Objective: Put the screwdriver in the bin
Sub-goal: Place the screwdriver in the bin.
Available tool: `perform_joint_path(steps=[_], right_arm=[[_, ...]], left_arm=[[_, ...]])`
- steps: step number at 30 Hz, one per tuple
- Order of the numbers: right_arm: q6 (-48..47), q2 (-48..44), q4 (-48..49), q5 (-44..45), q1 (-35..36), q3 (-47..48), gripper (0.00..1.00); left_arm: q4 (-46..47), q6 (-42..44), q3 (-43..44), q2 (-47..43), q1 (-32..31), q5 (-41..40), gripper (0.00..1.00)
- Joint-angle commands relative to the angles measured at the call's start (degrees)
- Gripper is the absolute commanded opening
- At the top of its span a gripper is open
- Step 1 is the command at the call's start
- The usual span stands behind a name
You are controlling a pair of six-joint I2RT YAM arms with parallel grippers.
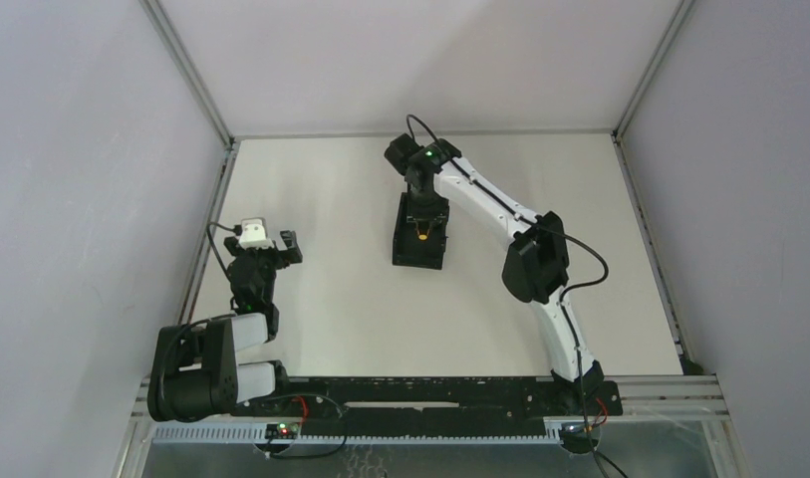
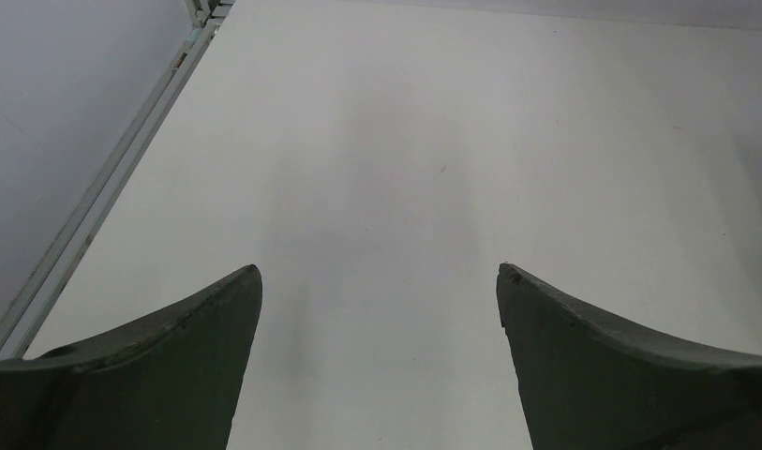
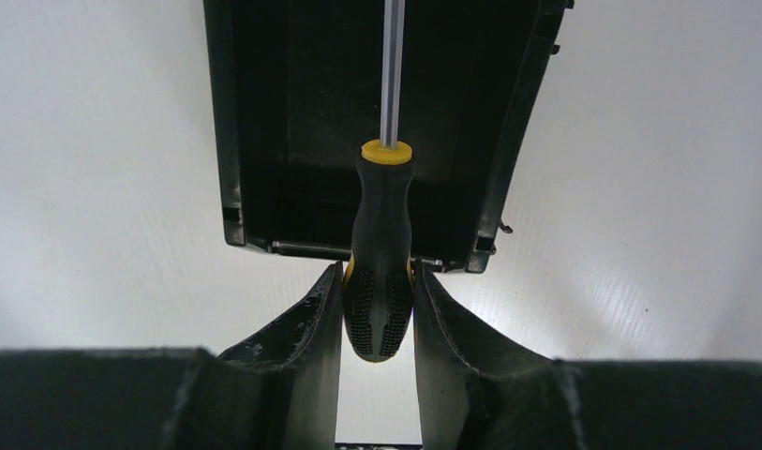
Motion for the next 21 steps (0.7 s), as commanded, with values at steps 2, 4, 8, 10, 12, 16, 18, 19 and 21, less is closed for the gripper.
perform_joint_path(steps=[2,4,8,10,12,16,18,19,21], right_arm=[[0.0,0.9,4.1,-1.2,0.5,-1.8,0.0],[0.0,1.5,4.4,-1.2,0.5,-2.1,0.0],[-0.1,2.6,4.8,-1.5,0.4,-2.5,0.0],[0.0,3.0,5.2,-1.7,0.4,-2.9,0.0],[0.0,3.2,5.8,-1.7,0.4,-3.5,0.0],[-0.3,3.6,6.9,-2.0,0.2,-4.6,0.0],[-0.3,3.9,7.0,-2.1,0.2,-4.8,0.0],[-0.3,4.0,7.0,-2.0,0.1,-5.0,0.0],[-0.2,4.0,7.3,-1.9,0.0,-5.4,0.0]], left_arm=[[4.1,0.9,0.5,-0.4,-0.2,0.0,1.0],[4.1,0.9,0.5,-0.4,-0.2,0.0,1.0],[4.1,0.9,0.6,-0.4,-0.3,0.0,1.0],[4.1,0.9,0.5,-0.4,-0.2,0.0,1.0],[4.1,0.9,0.6,-0.4,-0.2,0.0,1.0],[4.1,0.9,0.6,-0.4,-0.2,0.0,1.0],[4.1,0.9,0.6,-0.4,-0.3,0.0,1.0],[4.1,0.9,0.5,-0.4,-0.2,0.0,1.0],[4.1,0.9,0.6,-0.4,-0.3,0.0,1.0]])
